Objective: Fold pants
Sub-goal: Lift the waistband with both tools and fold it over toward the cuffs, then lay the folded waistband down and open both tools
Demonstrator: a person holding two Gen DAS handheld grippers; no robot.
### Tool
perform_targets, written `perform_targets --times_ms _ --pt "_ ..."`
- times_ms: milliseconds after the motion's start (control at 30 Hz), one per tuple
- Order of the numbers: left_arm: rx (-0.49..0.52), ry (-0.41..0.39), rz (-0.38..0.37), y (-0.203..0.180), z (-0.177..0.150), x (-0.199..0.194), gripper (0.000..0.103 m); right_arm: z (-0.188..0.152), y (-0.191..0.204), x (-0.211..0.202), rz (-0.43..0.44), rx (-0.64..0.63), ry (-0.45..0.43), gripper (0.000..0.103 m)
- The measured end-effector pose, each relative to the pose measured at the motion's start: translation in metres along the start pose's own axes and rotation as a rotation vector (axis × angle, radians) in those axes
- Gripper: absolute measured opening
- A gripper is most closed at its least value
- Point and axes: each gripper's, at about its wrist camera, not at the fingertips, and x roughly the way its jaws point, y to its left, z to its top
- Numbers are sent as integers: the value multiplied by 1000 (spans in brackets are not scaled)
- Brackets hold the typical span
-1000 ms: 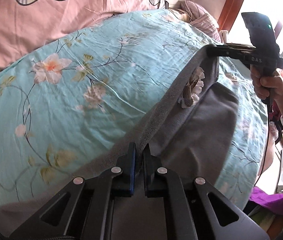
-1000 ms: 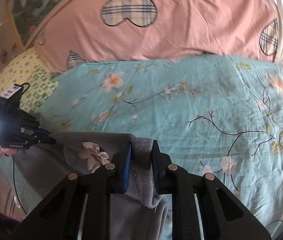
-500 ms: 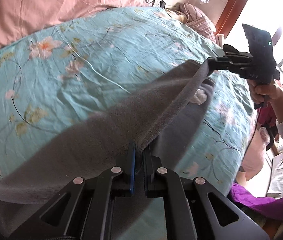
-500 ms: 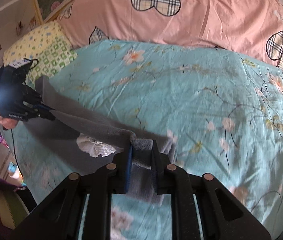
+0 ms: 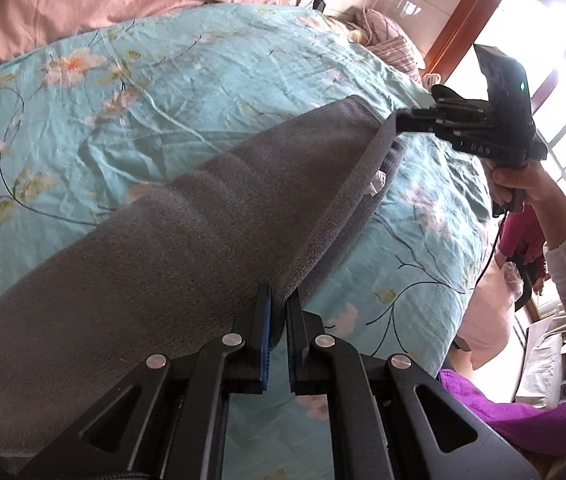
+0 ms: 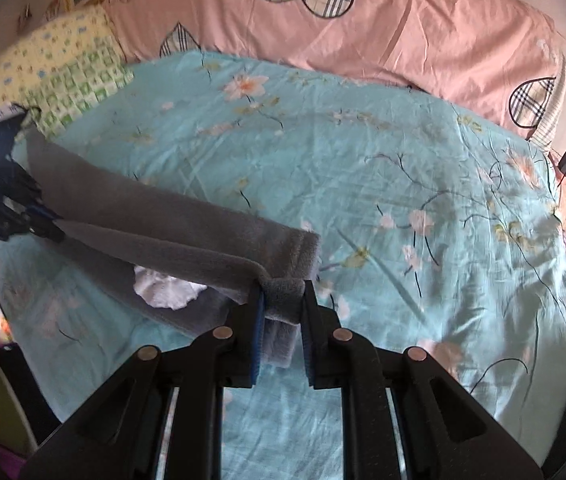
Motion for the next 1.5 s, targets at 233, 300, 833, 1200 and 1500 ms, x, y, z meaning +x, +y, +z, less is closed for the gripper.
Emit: perform_targets --times_ms 233,300,833,1200,1500 --pt "-38 21 9 4 -10 20 6 -22 6 22 -32 13 55 19" --pt "-55 21 16 6 -11 22 7 -24 6 17 -29 50 45 22" --pt "-323 -175 112 20 -60 -41 41 -13 76 -31 152 140 -162 53" --pt "-714 -340 247 103 -140 -129 57 21 171 11 333 36 -154 53" --pt "-889 -411 313 161 -172 -168 59 50 245 41 418 -106 -135 53"
